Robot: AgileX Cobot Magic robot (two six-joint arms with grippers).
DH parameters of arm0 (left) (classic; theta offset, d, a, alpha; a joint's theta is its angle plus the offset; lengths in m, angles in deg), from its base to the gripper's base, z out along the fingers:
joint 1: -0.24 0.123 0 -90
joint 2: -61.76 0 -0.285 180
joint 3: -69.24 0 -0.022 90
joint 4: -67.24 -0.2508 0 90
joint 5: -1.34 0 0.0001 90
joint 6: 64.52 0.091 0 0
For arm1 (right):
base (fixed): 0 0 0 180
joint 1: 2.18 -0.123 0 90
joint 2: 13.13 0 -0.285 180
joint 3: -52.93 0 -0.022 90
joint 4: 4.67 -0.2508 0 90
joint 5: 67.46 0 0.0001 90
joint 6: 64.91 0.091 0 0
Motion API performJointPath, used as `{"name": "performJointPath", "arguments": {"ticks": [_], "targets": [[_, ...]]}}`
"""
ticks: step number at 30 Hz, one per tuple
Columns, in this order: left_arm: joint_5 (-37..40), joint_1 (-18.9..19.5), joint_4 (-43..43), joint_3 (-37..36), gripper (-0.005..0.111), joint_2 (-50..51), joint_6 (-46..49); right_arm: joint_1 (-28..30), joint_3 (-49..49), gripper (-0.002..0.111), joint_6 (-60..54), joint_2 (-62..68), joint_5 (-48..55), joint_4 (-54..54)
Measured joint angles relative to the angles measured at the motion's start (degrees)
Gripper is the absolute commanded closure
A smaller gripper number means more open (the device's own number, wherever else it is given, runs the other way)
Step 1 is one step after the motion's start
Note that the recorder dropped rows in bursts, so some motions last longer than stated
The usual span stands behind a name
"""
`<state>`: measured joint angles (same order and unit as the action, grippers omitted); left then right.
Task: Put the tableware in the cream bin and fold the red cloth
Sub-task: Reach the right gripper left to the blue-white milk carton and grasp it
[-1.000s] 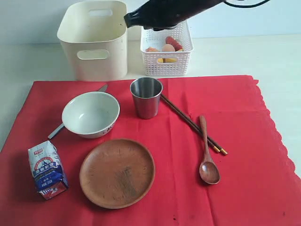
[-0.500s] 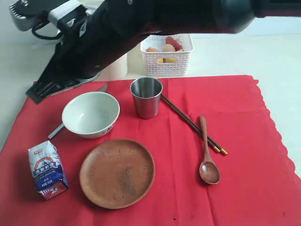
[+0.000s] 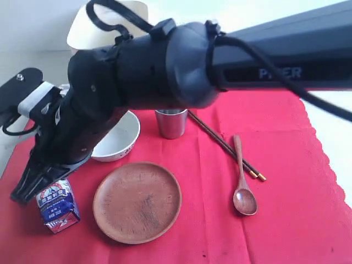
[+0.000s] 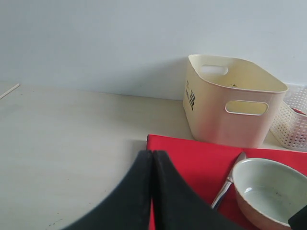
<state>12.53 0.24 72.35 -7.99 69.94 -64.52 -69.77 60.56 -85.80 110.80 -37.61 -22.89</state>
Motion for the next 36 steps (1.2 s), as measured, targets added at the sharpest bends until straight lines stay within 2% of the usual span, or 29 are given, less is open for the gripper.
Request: {"name": "performJointPath", "arguments": {"ticks": [5,8,11,21,23,26,33,36], "targets": [[0.0,0.0,0.0,0.0,0.104,0.0,0.0,-1.06,0.0,0.04,1.43,2.05,0.0,1.85],[0.0,0.0,0.0,0.0,0.104,0.0,0.0,-1.73,0.0,0.03,1.75,3.25,-0.2,2.08],[0.0,0.0,0.0,0.0,0.104,0.0,0.0,-2.43,0.0,0.027,1.88,4.55,-0.78,2.08],[0.0,0.0,0.0,0.0,0.104,0.0,0.0,-3.02,1.82,0.028,2.01,10.01,-4.11,1.44],[0.0,0.0,0.0,0.0,0.104,0.0,0.0,-3.02,2.04,0.03,2.01,10.84,-4.36,1.44],[0.0,0.0,0.0,0.0,0.104,0.0,0.0,-3.02,2.04,0.041,2.01,11.45,-4.53,1.44],[0.0,0.0,0.0,0.0,0.104,0.0,0.0,-3.02,2.19,0.083,0.89,11.9,-5.12,1.44],[0.0,0.0,0.0,0.0,0.104,0.0,0.0,-3.02,2.19,0.096,0.89,11.9,-5.12,1.44]]}}
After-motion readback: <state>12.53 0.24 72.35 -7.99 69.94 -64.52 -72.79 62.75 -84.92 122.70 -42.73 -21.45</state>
